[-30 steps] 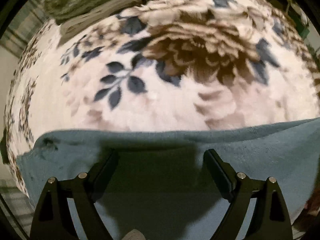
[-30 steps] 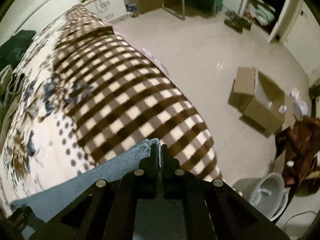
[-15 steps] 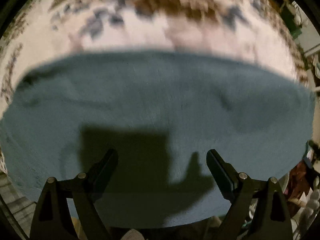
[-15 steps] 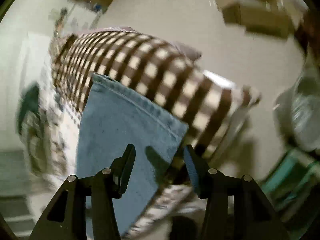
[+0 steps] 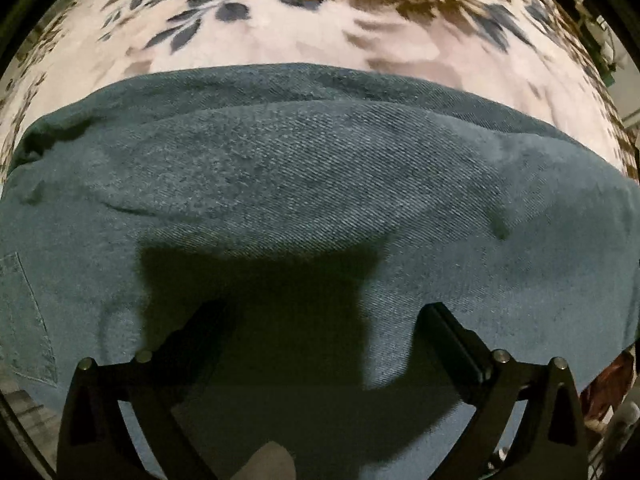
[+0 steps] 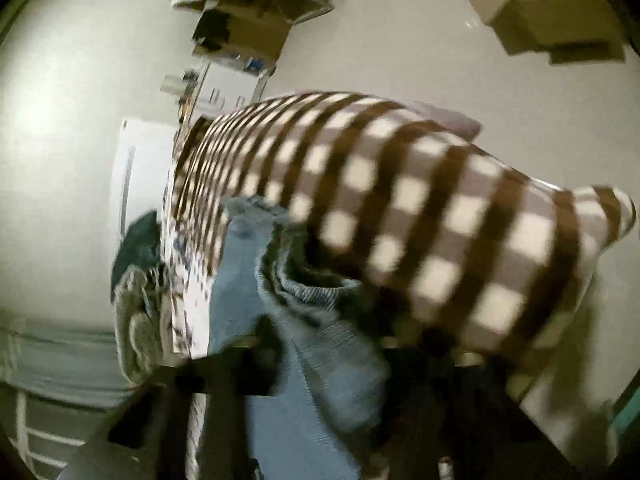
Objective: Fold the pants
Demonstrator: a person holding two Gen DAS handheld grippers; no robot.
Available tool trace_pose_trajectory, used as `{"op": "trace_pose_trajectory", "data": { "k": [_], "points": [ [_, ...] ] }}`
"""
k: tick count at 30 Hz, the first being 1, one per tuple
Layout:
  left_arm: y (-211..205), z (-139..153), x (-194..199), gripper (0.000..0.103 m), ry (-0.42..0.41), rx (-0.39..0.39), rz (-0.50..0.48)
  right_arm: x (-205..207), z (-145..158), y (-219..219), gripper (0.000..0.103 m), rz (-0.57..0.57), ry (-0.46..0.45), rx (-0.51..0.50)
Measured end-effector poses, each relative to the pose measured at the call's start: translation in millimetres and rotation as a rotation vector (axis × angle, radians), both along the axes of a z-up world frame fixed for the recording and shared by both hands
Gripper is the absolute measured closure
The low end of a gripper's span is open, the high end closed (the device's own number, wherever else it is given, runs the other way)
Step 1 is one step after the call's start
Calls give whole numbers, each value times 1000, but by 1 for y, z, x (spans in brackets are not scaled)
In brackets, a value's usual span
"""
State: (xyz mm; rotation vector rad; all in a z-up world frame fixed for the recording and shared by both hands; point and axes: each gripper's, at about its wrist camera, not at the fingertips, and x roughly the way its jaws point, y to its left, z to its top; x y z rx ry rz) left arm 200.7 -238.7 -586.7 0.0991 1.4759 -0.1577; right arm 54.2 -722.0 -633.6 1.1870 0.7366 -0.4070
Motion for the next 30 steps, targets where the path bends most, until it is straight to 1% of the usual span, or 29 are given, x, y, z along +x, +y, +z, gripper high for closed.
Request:
{"op": "trace_pose_trajectory", "data": {
  "k": [2,4,6,7,8,9,10,11,12,14,15,17,19,20,22,25,26,28,30],
  "points": [
    [7,7,9,0,19,-15,20,10,21,5,87,10,4,-23],
    [25,26,14,0,3,-65,64,18,53,20,88,45,-4,-72],
    [46,51,14,0,-30,-90,94,28,88,42,88,96,-11,-124],
    [56,62,14,0,-44,-100,103,36,110,61,88,133,-20,-155],
    [69,74,14,0,-56,-116,115,40,122,73,88,156,-25,-168],
    [84,87,13,0,-73,-129,132,48,141,95,88,199,-27,-198],
    [101,99,12,0,-91,-138,148,55,153,117,88,235,-29,-225],
    [111,107,8,0,-101,-146,159,62,161,136,88,265,-32,-239],
    [130,115,1,0,-113,-152,177,70,170,166,88,308,-35,-251],
    [177,127,-6,0,-139,-161,225,82,174,214,88,376,-35,-277],
    [178,129,-18,0,-143,-164,242,90,172,248,88,426,-31,-300],
    [206,126,-25,0,-146,-155,288,100,156,306,88,514,-18,-312],
    [231,120,-40,0,-148,-137,315,111,128,355,88,578,6,-295],
    [250,114,-43,0,-142,-124,333,114,114,374,89,605,21,-283],
    [276,105,-49,0,-131,-103,361,120,76,421,89,677,71,-283],
    [314,92,-54,0,-121,-77,409,124,26,470,89,771,143,-298],
    [326,90,-56,0,-119,-69,425,123,14,480,88,789,160,-309],
    [340,85,-57,0,-116,-63,450,119,-3,502,89,831,192,-344],
    [352,84,-58,0,-116,-68,473,122,-10,513,88,849,214,-377]
  ]
}}
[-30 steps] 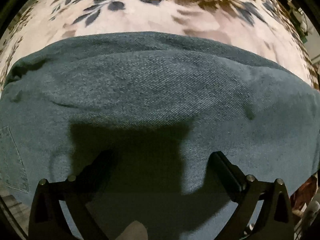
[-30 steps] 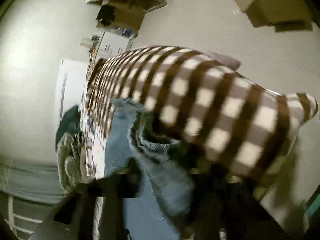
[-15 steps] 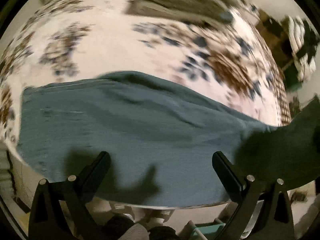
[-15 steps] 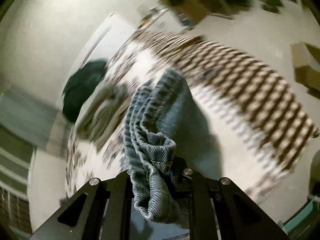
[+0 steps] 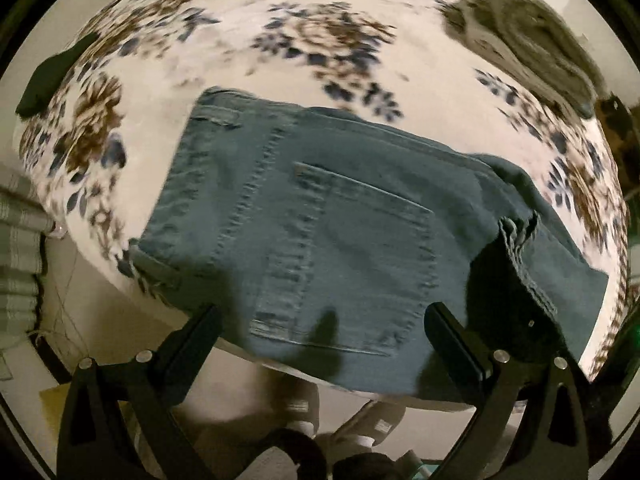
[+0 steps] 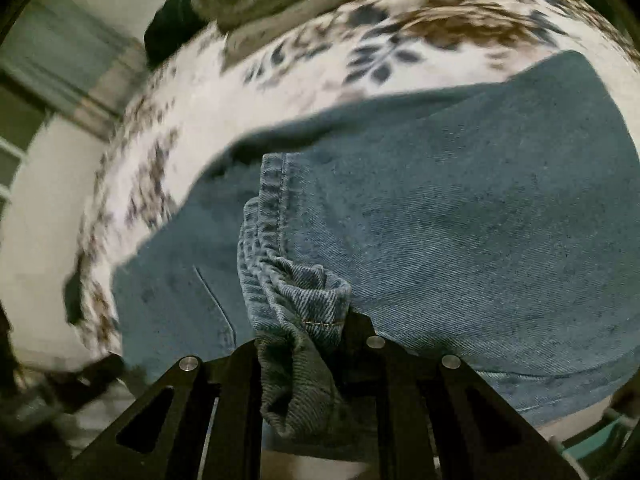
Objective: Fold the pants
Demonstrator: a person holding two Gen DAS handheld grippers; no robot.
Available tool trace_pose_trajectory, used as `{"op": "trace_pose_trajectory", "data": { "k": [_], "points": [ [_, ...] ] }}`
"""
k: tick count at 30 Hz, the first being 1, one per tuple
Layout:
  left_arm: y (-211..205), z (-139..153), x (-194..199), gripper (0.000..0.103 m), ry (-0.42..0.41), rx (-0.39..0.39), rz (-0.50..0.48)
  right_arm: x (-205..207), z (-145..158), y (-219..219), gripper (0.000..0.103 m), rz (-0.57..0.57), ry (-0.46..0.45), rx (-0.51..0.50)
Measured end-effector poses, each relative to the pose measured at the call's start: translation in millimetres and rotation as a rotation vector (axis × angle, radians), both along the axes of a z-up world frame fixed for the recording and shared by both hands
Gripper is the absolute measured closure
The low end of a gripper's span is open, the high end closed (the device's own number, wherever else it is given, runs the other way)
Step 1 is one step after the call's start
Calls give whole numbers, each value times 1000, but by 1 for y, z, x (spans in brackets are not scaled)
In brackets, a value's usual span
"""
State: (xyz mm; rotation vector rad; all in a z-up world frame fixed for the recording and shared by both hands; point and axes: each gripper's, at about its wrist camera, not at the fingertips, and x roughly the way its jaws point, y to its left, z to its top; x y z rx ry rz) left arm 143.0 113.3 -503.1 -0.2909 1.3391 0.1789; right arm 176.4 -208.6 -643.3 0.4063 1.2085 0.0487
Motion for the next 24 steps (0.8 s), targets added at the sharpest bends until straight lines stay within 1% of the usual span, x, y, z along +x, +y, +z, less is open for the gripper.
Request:
{"op": "trace_pose_trajectory", "data": {
  "k": [1,2,5,6,8,10,11,13,16,19,20,21,22,23,24],
  "points": [
    [1,0,1,0,0,-1,1,0,0,6,88,8,7,-10],
    [3,-2,2,0,1,-3,0,1,-5,10,88,19,32,-28],
    [-1,-3,10,0,5,-28,4,11,-12,20,82,77,110,-52],
    [-2,-2,11,0,3,-36,3,14,-11,21,76,109,147,-15],
    [-12,-1,18,0,-6,-53,-16,17,-1,10,51,156,195,138],
    [-30,-3,27,0,-7,-67,-50,12,11,-13,42,131,201,255],
    [-38,-5,31,0,-6,-76,-64,10,16,-25,36,105,201,274],
    [-61,-14,42,0,8,-111,-99,3,26,-54,30,38,209,245],
    [-97,-35,58,0,40,-114,-149,-7,31,-96,30,-28,220,170],
    [-125,-57,71,0,60,-64,-178,-16,32,-131,30,-105,242,112],
    [-131,-62,74,7,65,-50,-183,-15,34,-142,30,-124,243,92],
    [-137,-67,78,24,64,-38,-191,-16,33,-147,30,-132,244,82],
    [-142,-69,79,37,51,-31,-207,-18,33,-154,30,-145,245,70],
    [-147,-69,79,66,34,-49,-231,-16,34,-161,30,-157,249,63],
    [-153,-66,77,76,14,-65,-261,-16,35,-173,30,-175,259,55]
  ]
}}
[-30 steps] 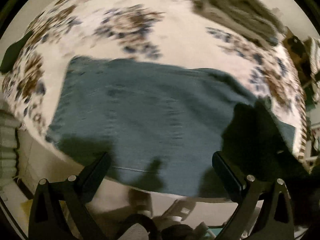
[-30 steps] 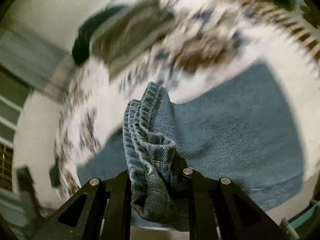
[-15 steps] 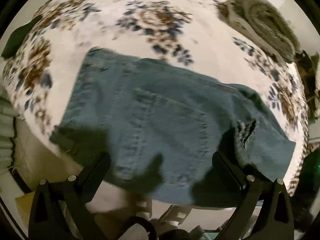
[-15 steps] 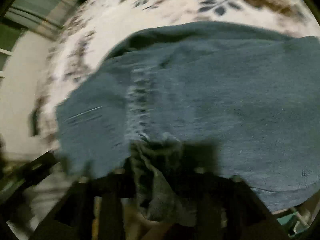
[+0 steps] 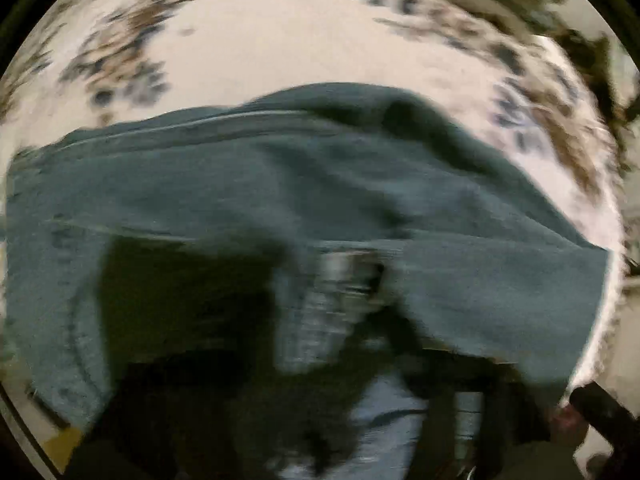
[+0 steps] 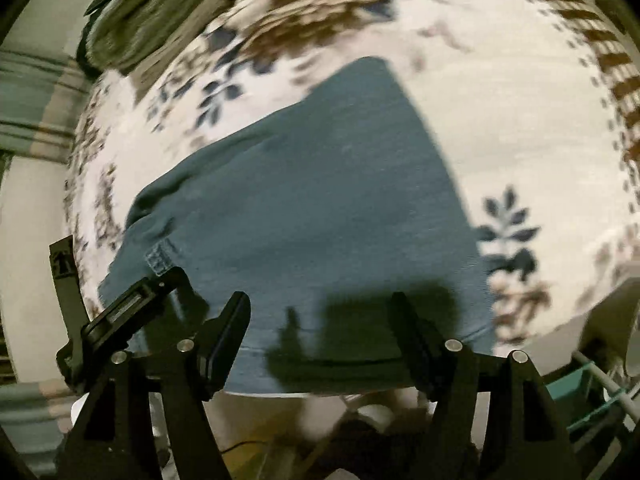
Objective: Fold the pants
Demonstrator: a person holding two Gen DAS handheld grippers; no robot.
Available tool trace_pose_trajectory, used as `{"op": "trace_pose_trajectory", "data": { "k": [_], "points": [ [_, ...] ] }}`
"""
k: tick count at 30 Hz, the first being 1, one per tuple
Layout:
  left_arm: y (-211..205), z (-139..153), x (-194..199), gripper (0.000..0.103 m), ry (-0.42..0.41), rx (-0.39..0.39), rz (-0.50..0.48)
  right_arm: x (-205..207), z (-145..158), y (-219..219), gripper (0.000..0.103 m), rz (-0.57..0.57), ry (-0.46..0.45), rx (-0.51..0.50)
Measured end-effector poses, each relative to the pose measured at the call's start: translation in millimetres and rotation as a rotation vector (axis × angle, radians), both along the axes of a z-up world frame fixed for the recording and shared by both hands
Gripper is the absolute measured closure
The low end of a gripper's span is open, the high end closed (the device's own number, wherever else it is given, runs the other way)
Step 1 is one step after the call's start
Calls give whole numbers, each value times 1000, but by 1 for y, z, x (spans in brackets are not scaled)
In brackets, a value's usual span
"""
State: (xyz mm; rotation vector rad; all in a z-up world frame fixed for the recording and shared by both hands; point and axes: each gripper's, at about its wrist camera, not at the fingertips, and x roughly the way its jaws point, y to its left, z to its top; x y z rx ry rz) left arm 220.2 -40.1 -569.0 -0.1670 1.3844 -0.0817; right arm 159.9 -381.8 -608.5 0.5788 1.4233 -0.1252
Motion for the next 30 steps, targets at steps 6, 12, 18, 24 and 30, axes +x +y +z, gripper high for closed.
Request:
{"op": "trace_pose_trajectory", "data": {
  "k": [6,12,18,24,30],
  "points": [
    [15,19,-19,89,-44,27,-20,2,-5,-12,30,-49,21,6],
    [56,20,-22,89,57,25,83,18,-14,21,30,12,56,21],
    [47,43,-46,65,57,-48,58,32,-40,69,39,198,158,-123],
    [32,-4,-75,58,190,52,3,8,-44,98,45,359,223,-255],
    [48,-2,-82,55,168,17,26,2,-48,95,45,375,258,-248]
  ]
}}
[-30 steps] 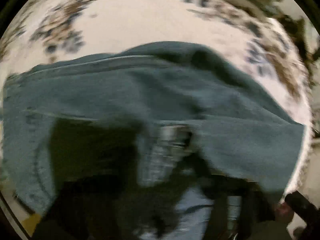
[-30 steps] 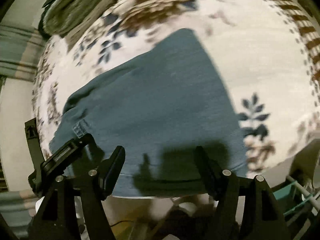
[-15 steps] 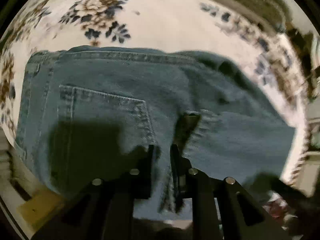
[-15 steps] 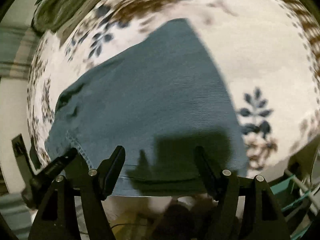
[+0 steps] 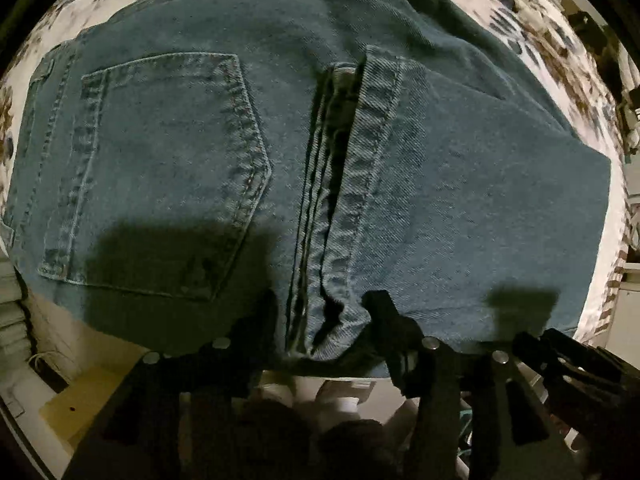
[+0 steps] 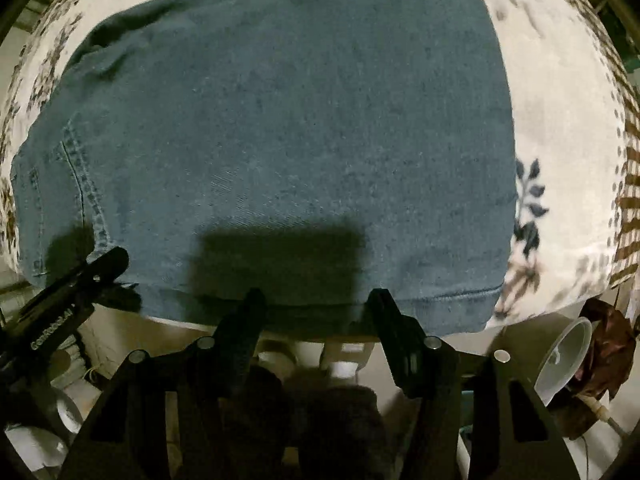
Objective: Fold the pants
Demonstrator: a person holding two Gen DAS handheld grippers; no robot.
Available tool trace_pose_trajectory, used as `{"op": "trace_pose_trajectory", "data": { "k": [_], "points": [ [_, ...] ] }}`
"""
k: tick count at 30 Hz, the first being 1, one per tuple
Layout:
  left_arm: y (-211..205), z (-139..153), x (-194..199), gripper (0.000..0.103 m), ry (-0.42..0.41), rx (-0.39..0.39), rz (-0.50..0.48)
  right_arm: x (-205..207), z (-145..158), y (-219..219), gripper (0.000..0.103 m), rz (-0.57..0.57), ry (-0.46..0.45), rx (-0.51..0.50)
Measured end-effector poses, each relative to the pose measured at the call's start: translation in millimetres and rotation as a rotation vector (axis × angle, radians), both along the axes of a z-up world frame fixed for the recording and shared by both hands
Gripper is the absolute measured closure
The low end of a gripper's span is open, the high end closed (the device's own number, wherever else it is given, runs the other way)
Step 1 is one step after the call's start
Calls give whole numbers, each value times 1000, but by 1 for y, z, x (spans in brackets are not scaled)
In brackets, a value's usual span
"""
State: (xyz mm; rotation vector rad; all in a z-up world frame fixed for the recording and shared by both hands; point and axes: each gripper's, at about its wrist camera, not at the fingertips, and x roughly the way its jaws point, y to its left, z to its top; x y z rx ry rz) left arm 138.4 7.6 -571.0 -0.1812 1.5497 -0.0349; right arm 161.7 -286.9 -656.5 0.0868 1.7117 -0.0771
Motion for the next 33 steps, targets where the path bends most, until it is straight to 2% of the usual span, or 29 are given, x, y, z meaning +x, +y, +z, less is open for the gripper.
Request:
{"op": "trace_pose_trajectory", "data": {
  "k": [2,5,7,8,9,10,11,14,18,19,21,22,23,24,25,27,29,32,33],
  "points": [
    [-3,0,5,55,8,12,-6,1,0,2,45,3,3,-8],
    [-4,10,18,54,-14,-23,36,5,4,1,45,-26,7,-3],
    [12,28,18,31,-60,-72,91,8,12,0,43,-54,-3,3],
    [20,34,17,8,-74,-89,115,10,17,-1,34,-61,-23,-2],
    [35,44,15,6,-99,-109,160,12,23,-2,27,-63,-54,-9],
    [47,49,13,6,-116,-127,197,14,31,-3,15,-66,-90,-15],
    [63,54,8,6,-129,-146,245,15,36,-3,9,-68,-111,-17],
    [110,58,-13,6,-155,-161,411,22,45,0,8,-69,-138,-8],
    [189,41,-56,6,-198,-101,691,30,46,8,8,-58,-126,-22],
    [206,33,-60,6,-211,-65,745,33,44,11,8,-53,-115,-31],
    [227,15,-64,6,-215,-33,792,39,37,20,8,-40,-92,-51],
    [238,7,-64,8,-222,-40,817,41,34,24,8,-36,-85,-63],
    [242,1,-62,16,-245,-70,834,40,31,28,8,-35,-84,-69],
    [249,-3,-61,40,-288,-114,845,42,27,31,8,-29,-77,-85],
    [252,-3,-59,56,-326,-144,845,40,24,29,8,-26,-72,-96],
    [248,1,-52,74,-374,-132,832,38,16,30,8,-25,-59,-121],
    [246,14,-49,80,-451,-144,815,40,10,29,8,-34,-42,-136],
    [235,28,-44,81,-541,-151,760,43,3,29,8,-42,-32,-143],
    [234,28,-50,81,-547,-153,750,44,0,29,8,-38,-29,-146]
  ]
}}
